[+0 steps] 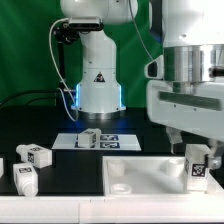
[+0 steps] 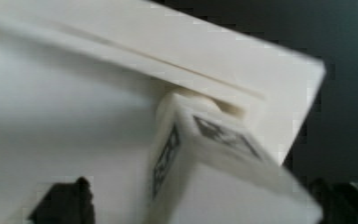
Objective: Assemble one leg
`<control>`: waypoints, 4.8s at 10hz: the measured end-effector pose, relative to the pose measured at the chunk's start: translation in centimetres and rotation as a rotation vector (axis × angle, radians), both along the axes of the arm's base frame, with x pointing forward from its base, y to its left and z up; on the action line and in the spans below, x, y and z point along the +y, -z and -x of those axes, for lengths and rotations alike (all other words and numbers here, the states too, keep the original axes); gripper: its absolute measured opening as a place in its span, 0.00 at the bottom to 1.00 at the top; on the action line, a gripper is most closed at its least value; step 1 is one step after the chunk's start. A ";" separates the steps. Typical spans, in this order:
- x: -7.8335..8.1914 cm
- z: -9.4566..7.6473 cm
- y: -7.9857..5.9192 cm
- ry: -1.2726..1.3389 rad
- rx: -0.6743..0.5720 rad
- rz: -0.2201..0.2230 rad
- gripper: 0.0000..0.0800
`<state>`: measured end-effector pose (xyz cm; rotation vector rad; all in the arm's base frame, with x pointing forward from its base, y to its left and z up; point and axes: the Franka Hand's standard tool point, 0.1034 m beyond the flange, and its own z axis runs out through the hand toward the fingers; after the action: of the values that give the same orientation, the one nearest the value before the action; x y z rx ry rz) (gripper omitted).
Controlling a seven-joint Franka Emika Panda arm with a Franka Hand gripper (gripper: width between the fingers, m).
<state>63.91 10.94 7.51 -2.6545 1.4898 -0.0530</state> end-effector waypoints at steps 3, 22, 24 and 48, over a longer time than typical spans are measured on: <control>-0.1 0.2 0.1 -0.228 -0.004 0.013 0.81; 0.2 -0.1 0.3 0.241 -0.001 -0.035 0.65; 0.7 -0.2 0.0 -0.099 -0.010 -0.024 0.80; 0.6 -0.2 0.5 0.085 0.023 -0.002 0.79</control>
Offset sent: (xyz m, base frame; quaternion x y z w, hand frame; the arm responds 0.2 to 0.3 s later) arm 0.0000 0.0000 0.0000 0.0000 0.0000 -0.1938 0.9810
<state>64.06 11.52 7.02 -2.5977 1.6082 -0.0276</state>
